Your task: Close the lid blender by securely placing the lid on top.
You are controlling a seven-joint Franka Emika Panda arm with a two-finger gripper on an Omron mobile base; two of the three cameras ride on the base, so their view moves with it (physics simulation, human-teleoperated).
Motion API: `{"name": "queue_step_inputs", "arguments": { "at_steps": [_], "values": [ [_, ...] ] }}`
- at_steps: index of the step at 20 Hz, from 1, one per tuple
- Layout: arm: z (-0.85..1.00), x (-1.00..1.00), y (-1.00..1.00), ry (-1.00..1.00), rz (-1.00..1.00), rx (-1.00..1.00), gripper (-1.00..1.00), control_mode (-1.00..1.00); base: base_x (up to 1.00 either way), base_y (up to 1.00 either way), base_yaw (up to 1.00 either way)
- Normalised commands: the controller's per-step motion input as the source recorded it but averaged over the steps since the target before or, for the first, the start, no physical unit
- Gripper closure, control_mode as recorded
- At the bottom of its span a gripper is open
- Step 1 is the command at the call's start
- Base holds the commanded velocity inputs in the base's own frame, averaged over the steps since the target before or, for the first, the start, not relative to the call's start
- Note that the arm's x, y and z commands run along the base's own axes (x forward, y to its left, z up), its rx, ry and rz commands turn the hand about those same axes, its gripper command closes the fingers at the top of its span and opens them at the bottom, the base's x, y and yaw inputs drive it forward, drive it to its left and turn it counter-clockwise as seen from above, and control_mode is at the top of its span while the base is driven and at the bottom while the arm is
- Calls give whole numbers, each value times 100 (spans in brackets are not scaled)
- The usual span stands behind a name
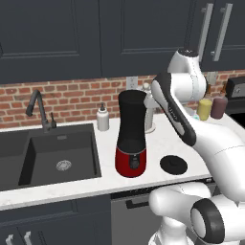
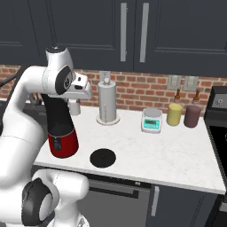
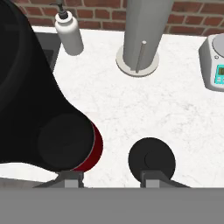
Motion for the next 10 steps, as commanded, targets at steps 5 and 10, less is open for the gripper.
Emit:
{"name": "queue_step_inputs", "arguments": {
  "at_steps": [5, 10],
  "values": [
    [-5, -21, -4, -3, 0, 0, -100, -100, 0, 0, 0],
    [-20, -29, -4, -1, 0, 0, -100, -100, 0, 0, 0]
  ]
}}
